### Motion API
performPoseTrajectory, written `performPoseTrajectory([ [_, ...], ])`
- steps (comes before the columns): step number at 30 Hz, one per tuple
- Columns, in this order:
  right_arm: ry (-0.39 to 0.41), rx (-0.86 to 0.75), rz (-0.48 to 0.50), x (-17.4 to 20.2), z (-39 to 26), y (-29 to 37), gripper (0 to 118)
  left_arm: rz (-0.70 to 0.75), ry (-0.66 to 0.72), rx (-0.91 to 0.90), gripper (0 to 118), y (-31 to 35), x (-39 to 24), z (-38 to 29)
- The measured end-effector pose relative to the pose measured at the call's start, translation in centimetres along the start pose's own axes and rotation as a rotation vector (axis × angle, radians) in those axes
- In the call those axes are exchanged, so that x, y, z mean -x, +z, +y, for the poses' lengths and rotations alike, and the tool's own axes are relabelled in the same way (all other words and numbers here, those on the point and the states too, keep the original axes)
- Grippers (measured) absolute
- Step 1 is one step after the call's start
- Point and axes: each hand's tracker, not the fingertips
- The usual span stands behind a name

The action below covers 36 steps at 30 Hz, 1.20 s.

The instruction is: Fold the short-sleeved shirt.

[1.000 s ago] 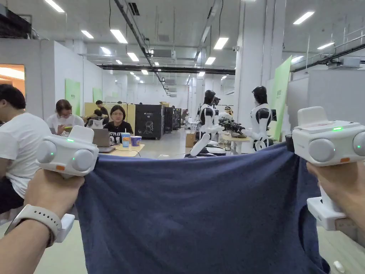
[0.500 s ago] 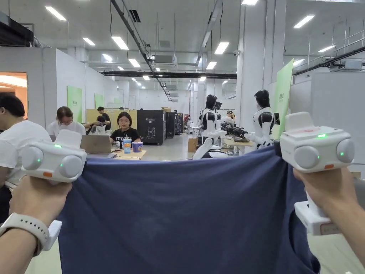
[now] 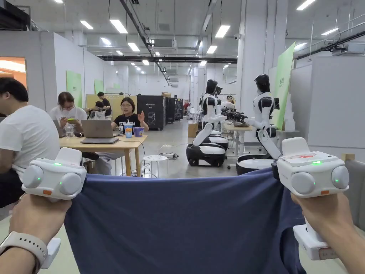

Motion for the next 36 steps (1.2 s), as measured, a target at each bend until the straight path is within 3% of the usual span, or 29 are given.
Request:
performPoseTrajectory([
  [9, 0.006, 0.191, 0.067, -0.3, -12.0, 11.3, 2, -0.078, -0.086, 0.117, 0, 9.6, -0.2, -11.5],
  [17, -0.024, 0.477, 0.153, 2.4, -29.5, 18.2, 2, -0.167, -0.044, 0.381, 0, 15.1, -1.0, -30.1],
  [21, -0.017, 0.561, 0.174, 3.9, -34.2, 20.3, 3, -0.176, -0.031, 0.472, 0, 16.1, -1.7, -36.4],
  [23, 0.002, 0.57, 0.181, 4.4, -35.2, 20.8, 11, -0.179, -0.02, 0.486, 3, 16.2, -1.7, -37.8],
  [24, -0.002, 0.567, 0.184, 4.4, -35.2, 21.0, 30, -0.182, -0.015, 0.483, 17, 16.3, -1.6, -37.9],
  [25, -0.008, 0.56, 0.195, 4.3, -35.0, 21.2, 61, -0.182, -0.009, 0.471, 46, 15.0, -1.2, -38.3],
  [26, -0.019, 0.535, 0.217, 4.4, -34.4, 21.8, 98, -0.179, -0.012, 0.405, 85, 15.7, -1.2, -37.7],
  [27, -0.02, 0.513, 0.228, 4.6, -33.7, 22.6, 114, -0.191, -0.03, 0.334, 107, 16.8, -1.3, -36.9],
  [28, -0.021, 0.483, 0.242, 4.9, -33.0, 23.4, 118, -0.208, -0.028, 0.263, 115, 18.0, -1.5, -36.2],
  [31, -0.101, 0.367, 0.302, 6.2, -30.8, 26.5, 117, -0.261, 0.045, 0.126, 108, 21.6, -2.8, -34.5],
  [34, -0.152, 0.307, 0.281, 8.0, -30.1, 28.8, 113, -0.278, 0.059, 0.097, 105, 23.0, -5.0, -34.3],
  [35, -0.19, 0.294, 0.291, 8.1, -30.6, 28.6, 91, -0.278, 0.057, 0.091, 93, 23.1, -5.6, -34.3],
  [36, -0.222, 0.294, 0.309, 8.3, -30.7, 28.9, 61, -0.28, 0.059, 0.085, 76, 23.3, -5.9, -34.3],
])
